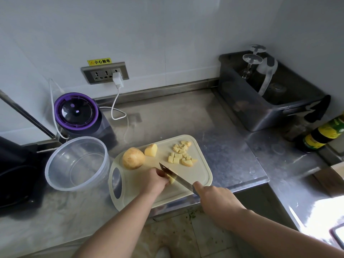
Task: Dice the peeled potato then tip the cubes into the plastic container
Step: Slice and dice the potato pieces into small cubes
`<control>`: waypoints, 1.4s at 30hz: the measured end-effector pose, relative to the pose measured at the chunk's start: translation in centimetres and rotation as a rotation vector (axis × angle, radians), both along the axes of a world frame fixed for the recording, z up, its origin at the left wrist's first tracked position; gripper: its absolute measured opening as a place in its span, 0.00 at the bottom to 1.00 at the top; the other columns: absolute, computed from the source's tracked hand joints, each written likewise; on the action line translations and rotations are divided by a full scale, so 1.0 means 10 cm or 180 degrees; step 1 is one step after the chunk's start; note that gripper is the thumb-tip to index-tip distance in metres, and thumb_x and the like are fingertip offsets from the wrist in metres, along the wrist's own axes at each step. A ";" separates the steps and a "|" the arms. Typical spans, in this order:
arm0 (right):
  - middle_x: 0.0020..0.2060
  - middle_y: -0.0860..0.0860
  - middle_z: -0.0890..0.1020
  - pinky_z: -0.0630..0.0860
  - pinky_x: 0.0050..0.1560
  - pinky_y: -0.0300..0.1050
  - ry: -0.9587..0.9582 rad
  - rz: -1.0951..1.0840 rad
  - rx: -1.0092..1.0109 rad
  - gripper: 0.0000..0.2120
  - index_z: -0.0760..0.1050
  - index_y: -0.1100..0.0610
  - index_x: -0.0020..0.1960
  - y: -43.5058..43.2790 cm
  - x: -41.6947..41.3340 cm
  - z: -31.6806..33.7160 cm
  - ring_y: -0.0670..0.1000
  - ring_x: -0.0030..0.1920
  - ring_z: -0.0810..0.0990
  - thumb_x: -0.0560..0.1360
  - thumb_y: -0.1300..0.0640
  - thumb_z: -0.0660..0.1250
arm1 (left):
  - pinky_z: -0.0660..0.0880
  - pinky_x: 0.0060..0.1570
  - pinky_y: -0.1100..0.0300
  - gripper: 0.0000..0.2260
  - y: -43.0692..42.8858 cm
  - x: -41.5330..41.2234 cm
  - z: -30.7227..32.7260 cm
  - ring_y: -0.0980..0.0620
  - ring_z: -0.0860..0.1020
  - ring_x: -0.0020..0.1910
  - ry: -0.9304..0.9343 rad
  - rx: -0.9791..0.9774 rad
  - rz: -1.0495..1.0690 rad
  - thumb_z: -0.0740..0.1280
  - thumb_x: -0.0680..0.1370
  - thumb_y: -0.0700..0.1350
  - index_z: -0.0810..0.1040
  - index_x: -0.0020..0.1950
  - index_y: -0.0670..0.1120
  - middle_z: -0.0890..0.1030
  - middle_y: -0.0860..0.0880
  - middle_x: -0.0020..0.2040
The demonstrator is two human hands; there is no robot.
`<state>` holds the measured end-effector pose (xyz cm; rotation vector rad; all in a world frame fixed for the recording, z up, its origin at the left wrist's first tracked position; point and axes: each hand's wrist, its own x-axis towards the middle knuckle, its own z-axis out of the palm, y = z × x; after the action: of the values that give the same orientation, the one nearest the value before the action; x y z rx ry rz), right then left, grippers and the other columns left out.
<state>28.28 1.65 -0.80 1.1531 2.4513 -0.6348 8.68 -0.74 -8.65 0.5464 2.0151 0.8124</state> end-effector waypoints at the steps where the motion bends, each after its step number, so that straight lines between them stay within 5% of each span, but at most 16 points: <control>1: 0.40 0.51 0.77 0.77 0.39 0.47 -0.0013 0.0018 0.0007 0.20 0.61 0.50 0.65 0.00 0.00 0.00 0.51 0.38 0.78 0.78 0.67 0.55 | 0.80 0.52 0.47 0.08 0.00 0.00 0.00 0.44 0.82 0.46 -0.0004 -0.0004 0.0006 0.75 0.70 0.39 0.76 0.40 0.47 0.83 0.44 0.42; 13: 0.46 0.53 0.79 0.81 0.44 0.46 -0.0160 0.0133 -0.0143 0.19 0.60 0.51 0.68 -0.06 -0.05 -0.05 0.51 0.44 0.81 0.80 0.64 0.58 | 0.80 0.51 0.49 0.08 0.00 0.00 0.01 0.47 0.82 0.46 0.0252 -0.0178 -0.0140 0.74 0.70 0.41 0.79 0.47 0.46 0.83 0.47 0.43; 23: 0.46 0.54 0.80 0.82 0.44 0.51 0.0111 -0.0136 0.0044 0.10 0.61 0.51 0.59 0.06 0.04 0.11 0.54 0.40 0.82 0.81 0.62 0.55 | 0.79 0.52 0.47 0.07 -0.03 -0.01 0.09 0.46 0.82 0.45 0.0077 0.0072 -0.0198 0.70 0.75 0.37 0.75 0.41 0.46 0.81 0.46 0.40; 26: 0.46 0.54 0.81 0.81 0.44 0.49 0.0177 -0.0171 0.0160 0.10 0.62 0.51 0.61 0.14 0.09 0.18 0.53 0.40 0.81 0.82 0.60 0.55 | 0.77 0.54 0.55 0.05 -0.04 -0.06 0.17 0.50 0.78 0.48 0.1001 0.0180 -0.1052 0.69 0.76 0.40 0.75 0.46 0.49 0.79 0.51 0.47; 28: 0.48 0.53 0.81 0.80 0.43 0.45 0.0152 -0.0190 0.0200 0.11 0.62 0.52 0.64 0.18 0.13 0.22 0.51 0.38 0.80 0.83 0.59 0.55 | 0.73 0.54 0.60 0.12 -0.03 -0.09 0.28 0.51 0.76 0.55 0.1873 0.0240 -0.1986 0.67 0.76 0.41 0.75 0.59 0.49 0.75 0.52 0.59; 31: 0.48 0.51 0.80 0.78 0.42 0.41 0.0139 -0.0224 0.0210 0.11 0.62 0.53 0.66 0.21 0.17 0.22 0.48 0.38 0.78 0.84 0.57 0.54 | 0.69 0.58 0.57 0.20 0.05 -0.10 0.39 0.49 0.71 0.64 0.2684 0.0138 -0.3219 0.63 0.78 0.41 0.69 0.70 0.50 0.65 0.51 0.70; 35: 0.43 0.49 0.75 0.66 0.30 0.35 0.0180 -0.0282 0.0240 0.09 0.63 0.54 0.64 0.22 0.23 0.19 0.45 0.31 0.71 0.84 0.57 0.52 | 0.72 0.56 0.52 0.17 0.16 -0.13 0.43 0.46 0.69 0.63 0.3123 -0.0119 -0.3846 0.62 0.78 0.42 0.70 0.68 0.50 0.67 0.48 0.66; 42: 0.42 0.48 0.74 0.70 0.32 0.35 0.0201 -0.0335 0.0192 0.10 0.63 0.53 0.65 0.19 0.22 0.18 0.45 0.32 0.73 0.84 0.56 0.52 | 0.73 0.55 0.51 0.15 0.27 -0.14 0.51 0.45 0.72 0.62 0.3282 -0.0309 -0.4251 0.64 0.76 0.46 0.72 0.63 0.48 0.70 0.47 0.63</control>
<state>30.48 3.58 0.96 1.3119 2.4910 -0.6408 7.32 1.98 -3.60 2.2024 1.8110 -0.5128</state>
